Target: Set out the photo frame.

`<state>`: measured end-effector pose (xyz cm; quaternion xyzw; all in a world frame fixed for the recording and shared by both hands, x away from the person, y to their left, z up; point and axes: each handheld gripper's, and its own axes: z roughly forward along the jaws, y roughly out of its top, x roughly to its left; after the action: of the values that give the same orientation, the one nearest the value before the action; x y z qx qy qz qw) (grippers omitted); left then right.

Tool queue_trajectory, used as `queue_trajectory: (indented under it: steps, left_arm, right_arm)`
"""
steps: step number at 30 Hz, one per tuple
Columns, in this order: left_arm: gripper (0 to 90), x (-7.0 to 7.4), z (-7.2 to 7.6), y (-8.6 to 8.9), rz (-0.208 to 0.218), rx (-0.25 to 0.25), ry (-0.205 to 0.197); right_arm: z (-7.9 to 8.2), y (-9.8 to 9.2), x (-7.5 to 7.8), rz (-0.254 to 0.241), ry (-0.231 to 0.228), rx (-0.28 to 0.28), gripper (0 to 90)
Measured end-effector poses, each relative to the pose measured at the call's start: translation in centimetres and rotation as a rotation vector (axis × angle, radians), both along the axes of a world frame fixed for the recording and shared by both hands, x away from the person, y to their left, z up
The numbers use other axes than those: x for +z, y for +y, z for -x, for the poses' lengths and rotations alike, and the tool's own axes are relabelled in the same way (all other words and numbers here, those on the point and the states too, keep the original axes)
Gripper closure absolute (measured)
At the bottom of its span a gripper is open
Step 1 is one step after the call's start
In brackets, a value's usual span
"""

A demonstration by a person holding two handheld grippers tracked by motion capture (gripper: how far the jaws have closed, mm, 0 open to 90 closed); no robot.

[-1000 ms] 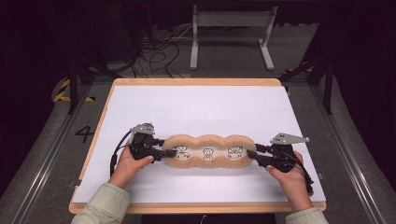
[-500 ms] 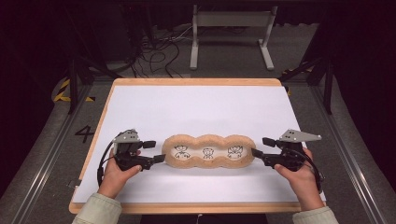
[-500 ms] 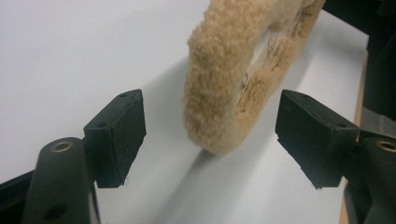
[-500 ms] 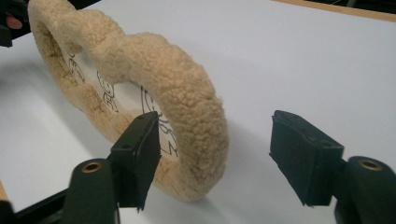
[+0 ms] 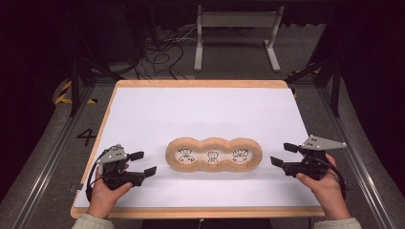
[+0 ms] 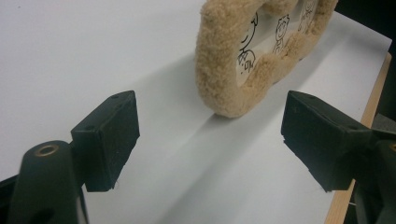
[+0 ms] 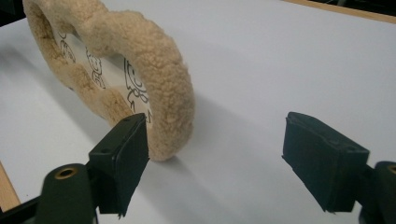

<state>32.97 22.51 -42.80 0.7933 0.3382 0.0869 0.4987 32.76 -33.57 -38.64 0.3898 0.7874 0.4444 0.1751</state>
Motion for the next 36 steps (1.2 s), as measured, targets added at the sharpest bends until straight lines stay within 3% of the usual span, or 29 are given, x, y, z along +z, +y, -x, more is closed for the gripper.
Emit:
queue_trajectory:
  steps: [4,7,9,10,11,14,19,22,31,36]
  left_arm:
    - [19.8,-0.7,0.4,0.7,0.011,0.022,-0.031]
    - [19.1,-1.1,0.4,0.9,-0.006,0.046,-0.031]
    - [18.3,-1.4,0.4,1.0,-0.005,0.060,-0.018]
    - [17.8,-1.5,0.1,1.1,-0.016,0.064,-0.050]
    - [17.4,-1.6,0.2,1.0,-0.011,0.078,-0.038]
    - [15.4,-1.8,0.1,1.1,-0.014,0.108,-0.056]
    - [14.4,-2.5,-0.2,1.5,0.000,0.158,-0.059]
    - [14.4,-3.0,-0.4,1.8,0.028,0.181,-0.029]
    - [14.4,-3.9,-1.0,1.6,-0.004,0.185,-0.006]
    - [14.6,-4.0,-1.0,1.6,0.006,0.185,0.012]
  right_arm:
    - [0.2,-0.5,-0.3,-0.003,0.009,-0.012,23.2]
    - [0.3,-0.8,-0.6,0.011,0.001,-0.026,23.2]
    - [0.2,-1.0,-0.9,0.021,-0.013,-0.026,23.2]
    - [0.2,-1.1,-1.0,0.025,-0.019,-0.033,23.2]
    - [0.2,-1.1,-1.2,0.030,-0.024,-0.037,23.2]
    - [0.1,-1.3,-1.9,0.058,-0.041,-0.047,23.1]
    - [0.0,-1.4,-2.5,0.042,-0.048,-0.040,23.0]
    - [-0.1,-1.4,-3.6,0.044,-0.057,-0.025,22.8]
    - [-0.1,-1.0,-5.3,0.044,-0.057,0.019,21.4]
    - [-0.1,-1.0,-6.0,0.049,-0.033,0.017,21.4]
